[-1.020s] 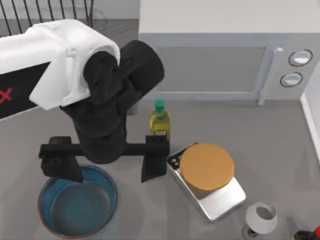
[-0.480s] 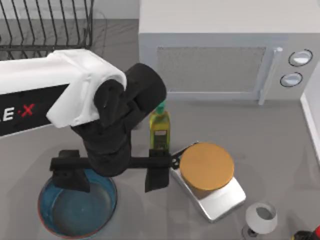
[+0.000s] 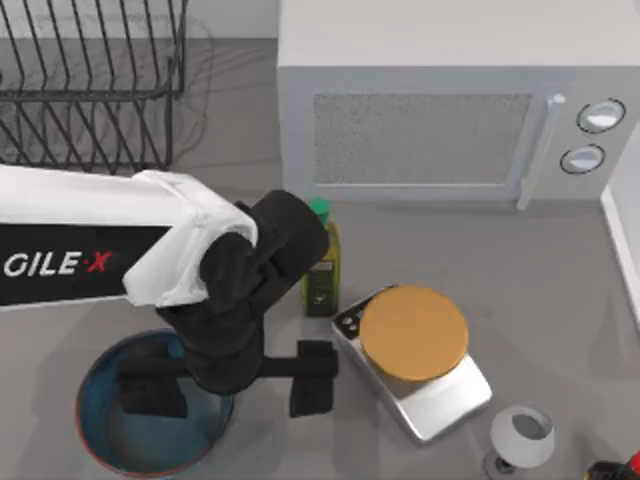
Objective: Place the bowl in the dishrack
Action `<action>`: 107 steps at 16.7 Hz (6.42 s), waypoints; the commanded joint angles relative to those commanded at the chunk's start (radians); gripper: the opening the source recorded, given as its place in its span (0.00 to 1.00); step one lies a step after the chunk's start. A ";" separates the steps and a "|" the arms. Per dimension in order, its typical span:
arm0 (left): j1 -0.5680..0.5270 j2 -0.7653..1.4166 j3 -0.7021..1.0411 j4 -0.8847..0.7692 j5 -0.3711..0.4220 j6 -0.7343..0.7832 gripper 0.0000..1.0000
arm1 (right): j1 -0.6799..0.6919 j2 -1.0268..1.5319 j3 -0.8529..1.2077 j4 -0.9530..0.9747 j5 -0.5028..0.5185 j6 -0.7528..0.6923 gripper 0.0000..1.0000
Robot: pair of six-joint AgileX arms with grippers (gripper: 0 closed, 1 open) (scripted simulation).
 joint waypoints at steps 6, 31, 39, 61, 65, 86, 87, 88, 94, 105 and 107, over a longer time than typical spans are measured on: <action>0.000 0.000 0.000 0.000 0.000 0.000 0.70 | 0.000 0.000 0.000 0.000 0.000 0.000 1.00; -0.010 -0.017 0.215 -0.232 -0.001 -0.010 0.00 | 0.000 0.000 0.000 0.000 0.000 0.000 1.00; -0.011 -0.091 0.636 -0.744 0.000 -0.013 0.00 | 0.000 0.000 0.000 0.000 0.000 0.000 1.00; 0.669 -0.531 0.416 0.106 0.084 0.471 0.00 | 0.000 0.000 0.000 0.000 0.000 0.000 1.00; 0.829 -0.727 0.242 0.404 0.147 0.631 0.00 | 0.000 0.000 0.000 0.000 0.000 0.000 1.00; 0.864 -0.418 0.059 1.090 0.159 0.729 0.00 | 0.000 0.000 0.000 0.000 0.000 0.000 1.00; 0.856 -0.355 0.043 1.174 0.152 0.730 0.00 | 0.000 0.000 0.000 0.000 0.000 0.000 1.00; 0.847 -0.294 0.027 1.257 0.145 0.731 0.00 | 0.000 0.000 0.000 0.000 0.000 0.000 1.00; 0.807 -0.046 -0.060 1.588 0.109 0.729 0.00 | 0.000 0.000 0.000 0.000 0.000 0.000 1.00; 0.802 -0.024 -0.071 1.616 0.105 0.728 0.38 | 0.000 0.000 0.000 0.000 0.000 0.000 1.00; 0.802 -0.024 -0.071 1.616 0.105 0.728 0.53 | 0.000 0.000 0.000 0.000 0.000 0.000 1.00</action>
